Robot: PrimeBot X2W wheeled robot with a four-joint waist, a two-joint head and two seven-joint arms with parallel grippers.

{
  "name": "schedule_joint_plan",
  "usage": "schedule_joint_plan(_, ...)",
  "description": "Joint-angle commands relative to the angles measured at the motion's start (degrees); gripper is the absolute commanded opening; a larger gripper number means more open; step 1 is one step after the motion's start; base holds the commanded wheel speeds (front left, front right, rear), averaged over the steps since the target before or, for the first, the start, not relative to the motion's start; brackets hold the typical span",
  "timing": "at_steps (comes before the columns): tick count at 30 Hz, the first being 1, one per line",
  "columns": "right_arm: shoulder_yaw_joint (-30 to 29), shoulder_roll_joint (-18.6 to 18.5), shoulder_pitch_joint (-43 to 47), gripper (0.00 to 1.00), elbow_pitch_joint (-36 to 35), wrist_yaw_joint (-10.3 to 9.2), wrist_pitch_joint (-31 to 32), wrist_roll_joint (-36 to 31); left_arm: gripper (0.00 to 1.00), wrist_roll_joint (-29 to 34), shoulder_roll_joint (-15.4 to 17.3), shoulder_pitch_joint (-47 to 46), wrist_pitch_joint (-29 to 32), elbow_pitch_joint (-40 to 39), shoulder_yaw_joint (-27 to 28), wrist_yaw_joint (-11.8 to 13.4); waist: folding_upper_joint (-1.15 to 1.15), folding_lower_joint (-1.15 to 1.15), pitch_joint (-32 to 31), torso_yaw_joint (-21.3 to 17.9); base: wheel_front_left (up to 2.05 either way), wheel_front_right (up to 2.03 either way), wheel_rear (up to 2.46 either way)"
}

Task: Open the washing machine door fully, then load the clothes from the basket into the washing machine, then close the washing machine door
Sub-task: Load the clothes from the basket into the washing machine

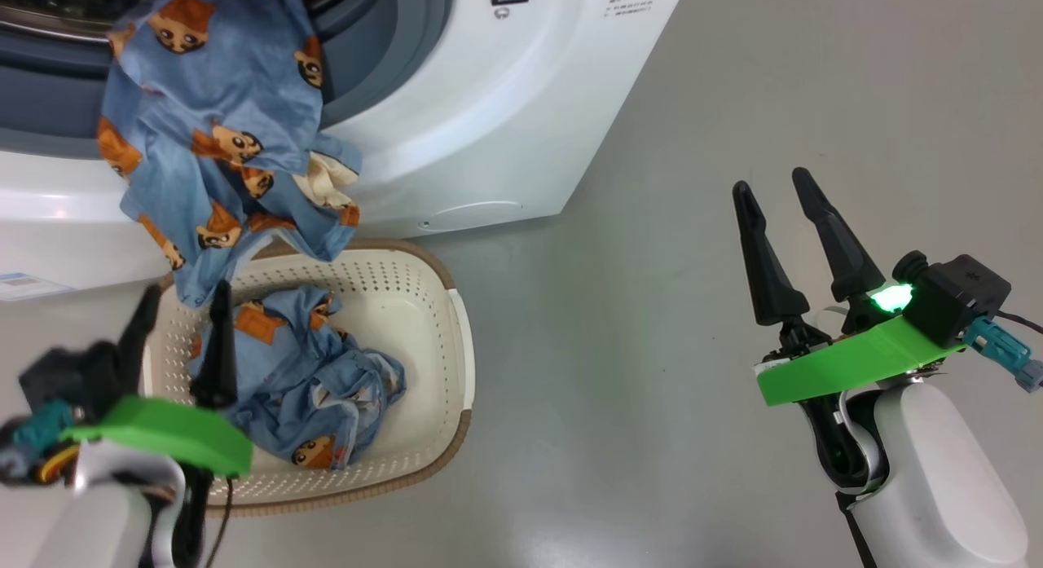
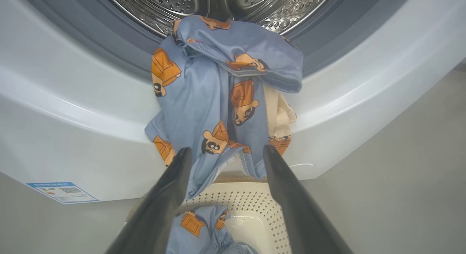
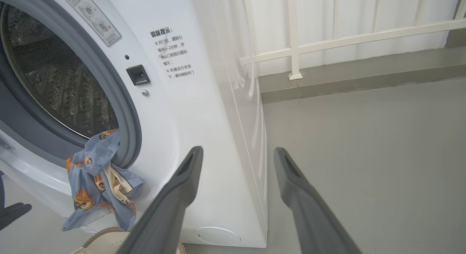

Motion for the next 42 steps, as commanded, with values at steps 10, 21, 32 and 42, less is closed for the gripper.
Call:
schedule_joint_plan(10, 1.27, 0.65, -0.59, 1.00, -1.75, 0.09, -0.27, -0.07, 1.00, -1.51, 0.44, -15.49, 1.16, 16.22, -0.31, -5.74, 0.00, 0.00, 3.20, -1.48, 0.00, 0.00, 0.00)
schedule_joint_plan(21, 1.34, 1.65, -1.33, 1.00, -1.84, 0.09, -0.27, -0.06, 1.00, -1.36, -0.73, -27.20, -0.24, 33.50, -3.29, -11.69, 0.00, 0.00, 5.42, -3.29, 0.00, 0.00, 0.00)
schedule_joint_plan(32, 1.59, 2.25, -2.17, 1.00, -2.05, 0.09, -0.27, -0.13, 1.00, -0.94, -2.92, -36.44, -1.91, 44.14, -6.10, -13.44, 0.00, 0.00, 7.78, -3.69, 0.00, 0.00, 0.00)
schedule_joint_plan(42, 1.66, 2.44, -2.45, 1.00, -1.90, 0.09, -0.27, -0.35, 0.23, -2.42, -4.67, -41.44, -4.00, 50.79, -5.69, -13.83, 0.00, 0.00, 8.07, -4.01, 0.00, 0.00, 0.00)
